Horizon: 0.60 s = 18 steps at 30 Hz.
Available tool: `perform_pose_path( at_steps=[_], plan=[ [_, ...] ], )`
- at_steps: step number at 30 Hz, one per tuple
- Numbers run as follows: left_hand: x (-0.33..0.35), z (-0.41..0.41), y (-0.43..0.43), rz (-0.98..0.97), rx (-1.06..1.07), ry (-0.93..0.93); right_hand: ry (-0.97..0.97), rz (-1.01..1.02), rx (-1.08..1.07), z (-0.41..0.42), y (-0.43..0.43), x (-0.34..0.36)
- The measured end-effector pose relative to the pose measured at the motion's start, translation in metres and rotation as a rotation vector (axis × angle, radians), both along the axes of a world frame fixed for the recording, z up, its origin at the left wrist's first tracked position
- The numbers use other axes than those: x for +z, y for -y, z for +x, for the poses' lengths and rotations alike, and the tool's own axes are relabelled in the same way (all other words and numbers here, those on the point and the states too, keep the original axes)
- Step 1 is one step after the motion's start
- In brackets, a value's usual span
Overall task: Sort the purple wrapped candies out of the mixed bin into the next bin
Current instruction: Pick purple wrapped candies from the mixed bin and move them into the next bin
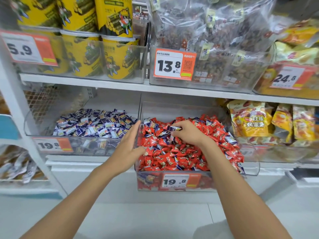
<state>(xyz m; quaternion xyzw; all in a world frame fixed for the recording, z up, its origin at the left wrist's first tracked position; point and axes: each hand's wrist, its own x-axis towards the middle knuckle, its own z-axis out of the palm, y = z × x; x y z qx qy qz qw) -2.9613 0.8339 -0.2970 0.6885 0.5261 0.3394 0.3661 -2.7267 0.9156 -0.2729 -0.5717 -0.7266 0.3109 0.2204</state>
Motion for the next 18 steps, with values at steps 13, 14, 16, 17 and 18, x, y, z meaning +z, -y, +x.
perform_pose_path(
  at_steps=[13,14,16,17,18],
  plan=[
    [0.006,-0.002,0.005,-0.016,-0.023,-0.032,0.061,0.141,-0.008,-0.021,0.016,0.005],
    [0.007,-0.004,0.005,-0.030,-0.040,-0.028,0.170,0.132,0.020,-0.024,0.013,0.000],
    [0.010,-0.009,0.004,-0.058,-0.067,-0.024,0.388,0.041,0.109,-0.027,0.008,-0.010],
    [0.011,-0.012,0.004,-0.071,-0.074,-0.034,0.425,-0.006,0.130,-0.027,0.005,-0.012],
    [0.012,-0.016,0.003,-0.079,-0.077,-0.049,0.415,-0.031,0.131,-0.026,0.003,-0.012]
  ],
)
